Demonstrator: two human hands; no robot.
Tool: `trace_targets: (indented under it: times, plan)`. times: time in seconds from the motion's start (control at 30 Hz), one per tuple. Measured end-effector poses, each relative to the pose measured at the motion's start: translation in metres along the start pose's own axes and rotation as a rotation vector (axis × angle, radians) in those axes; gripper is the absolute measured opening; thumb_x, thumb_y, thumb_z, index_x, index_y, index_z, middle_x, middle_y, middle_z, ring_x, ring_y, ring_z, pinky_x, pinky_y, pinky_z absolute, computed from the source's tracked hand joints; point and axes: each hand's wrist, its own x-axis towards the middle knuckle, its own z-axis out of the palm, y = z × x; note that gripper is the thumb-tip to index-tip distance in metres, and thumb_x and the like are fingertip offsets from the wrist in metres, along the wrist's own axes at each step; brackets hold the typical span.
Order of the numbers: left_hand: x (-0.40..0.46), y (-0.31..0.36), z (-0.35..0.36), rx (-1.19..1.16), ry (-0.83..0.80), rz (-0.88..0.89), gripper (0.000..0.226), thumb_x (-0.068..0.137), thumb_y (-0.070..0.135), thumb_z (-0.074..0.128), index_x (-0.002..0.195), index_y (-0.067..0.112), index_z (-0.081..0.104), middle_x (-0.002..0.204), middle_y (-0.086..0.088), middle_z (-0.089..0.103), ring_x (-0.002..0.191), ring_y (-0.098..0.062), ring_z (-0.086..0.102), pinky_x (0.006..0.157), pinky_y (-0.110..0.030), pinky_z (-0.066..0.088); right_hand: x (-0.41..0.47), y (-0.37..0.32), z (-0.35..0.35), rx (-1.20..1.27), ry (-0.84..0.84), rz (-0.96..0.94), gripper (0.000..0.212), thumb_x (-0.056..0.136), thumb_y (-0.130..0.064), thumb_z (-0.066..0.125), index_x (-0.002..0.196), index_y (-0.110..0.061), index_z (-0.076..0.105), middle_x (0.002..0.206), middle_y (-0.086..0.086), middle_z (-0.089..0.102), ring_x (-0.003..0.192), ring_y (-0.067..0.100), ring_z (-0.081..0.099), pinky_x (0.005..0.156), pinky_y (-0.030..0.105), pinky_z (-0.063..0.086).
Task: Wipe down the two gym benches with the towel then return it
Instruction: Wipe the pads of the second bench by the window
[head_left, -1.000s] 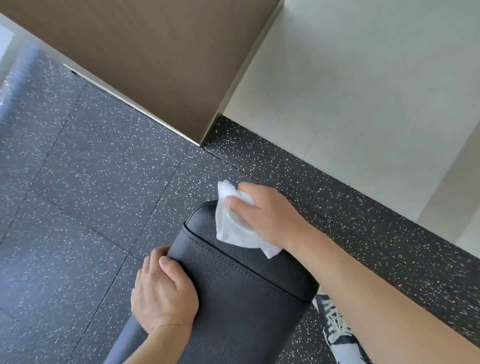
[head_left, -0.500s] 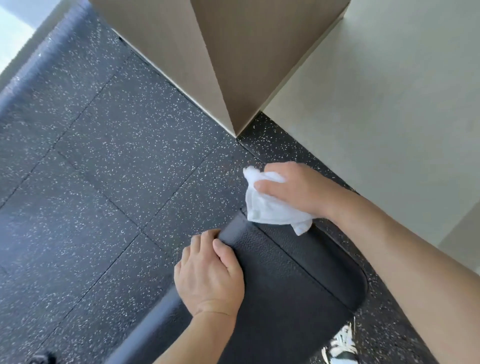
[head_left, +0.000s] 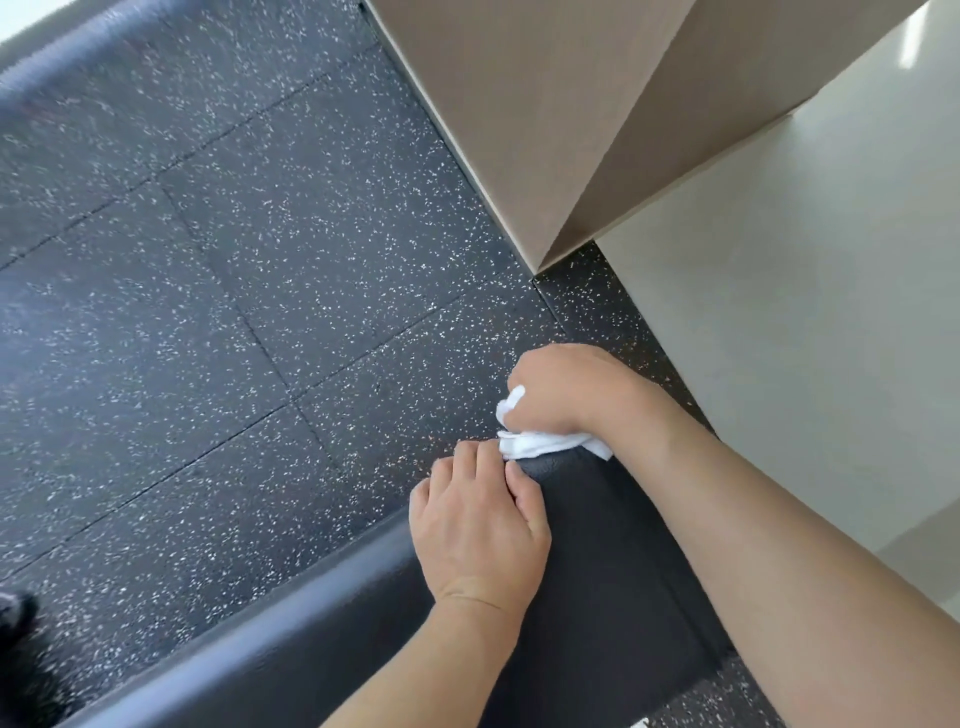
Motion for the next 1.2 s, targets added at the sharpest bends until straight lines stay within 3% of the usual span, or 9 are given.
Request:
trace_targets:
  times: [0.17,0.3,0.4,0.6,0.8,1.0,1.2]
  plan:
    - [0.000,-0.001,0.001,0.006,0.028,0.008,0.025,0.098,0.035,0.035,0.089,0.025,0.057,0.089,0.005,0.059,0.082,-0.026,0.057,0.075,-0.043,0.041,0.001,0.002,-0.001,0.136,-0.015,-0.029,0.040,0.084,-0.048,0.050,0.060,-0.015,0.051,0.056,-0.001,0.057,0.054,0.022,0.054,0.053,0.033,0.041]
    - [-0.001,-0.001,0.002,0.018,-0.003,0.004,0.036,0.099,0.036,0.032,0.104,0.027,0.067,0.099,0.007,0.064,0.089,-0.024,0.059,0.081,-0.042,0.043,-0.019,0.035,-0.007,0.425,0.051,-0.003,0.040,0.080,-0.055,0.058,0.066,-0.018,0.048,0.062,-0.007,0.056,0.061,0.017,0.052,0.058,0.034,0.038]
    - [-0.001,0.000,0.001,0.027,-0.005,-0.005,0.039,0.099,0.036,0.031,0.107,0.026,0.067,0.100,0.006,0.066,0.090,-0.026,0.060,0.081,-0.042,0.044,-0.033,0.056,0.000,0.670,0.092,0.004,0.039,0.082,-0.049,0.067,0.069,-0.017,0.048,0.062,-0.010,0.050,0.061,0.013,0.048,0.063,0.035,0.037]
    - [0.000,0.003,0.001,0.052,-0.028,-0.016,0.043,0.100,0.036,0.026,0.110,0.026,0.067,0.103,0.005,0.067,0.095,-0.027,0.061,0.082,-0.043,0.044,-0.053,0.074,0.011,0.821,0.210,0.033,0.043,0.088,-0.046,0.063,0.080,-0.006,0.050,0.071,-0.005,0.051,0.067,0.016,0.049,0.064,0.036,0.037]
    - [0.000,0.005,-0.001,0.053,-0.045,-0.016,0.049,0.100,0.039,0.021,0.112,0.024,0.066,0.105,0.003,0.067,0.097,-0.028,0.061,0.085,-0.043,0.043,-0.054,0.062,-0.001,0.653,0.176,0.071,0.029,0.096,-0.035,0.052,0.076,-0.014,0.048,0.076,0.005,0.054,0.069,0.022,0.047,0.063,0.036,0.035]
    - [-0.001,0.001,-0.005,0.027,-0.118,-0.011,0.046,0.104,0.039,0.017,0.109,0.025,0.061,0.107,0.005,0.065,0.101,-0.026,0.060,0.088,-0.043,0.041,-0.042,0.040,-0.011,0.230,0.093,0.050,0.034,0.094,-0.036,0.050,0.083,-0.007,0.064,0.082,0.007,0.069,0.074,0.026,0.061,0.060,0.035,0.039]
    - [-0.010,-0.034,-0.021,0.016,-0.229,0.177,0.058,0.101,0.056,0.012,0.130,0.026,0.053,0.119,0.004,0.063,0.108,-0.027,0.059,0.093,-0.042,0.042,-0.032,0.002,-0.015,0.087,0.025,0.004,0.035,0.088,-0.046,0.051,0.072,-0.016,0.060,0.073,0.000,0.066,0.066,0.020,0.058,0.058,0.034,0.038]
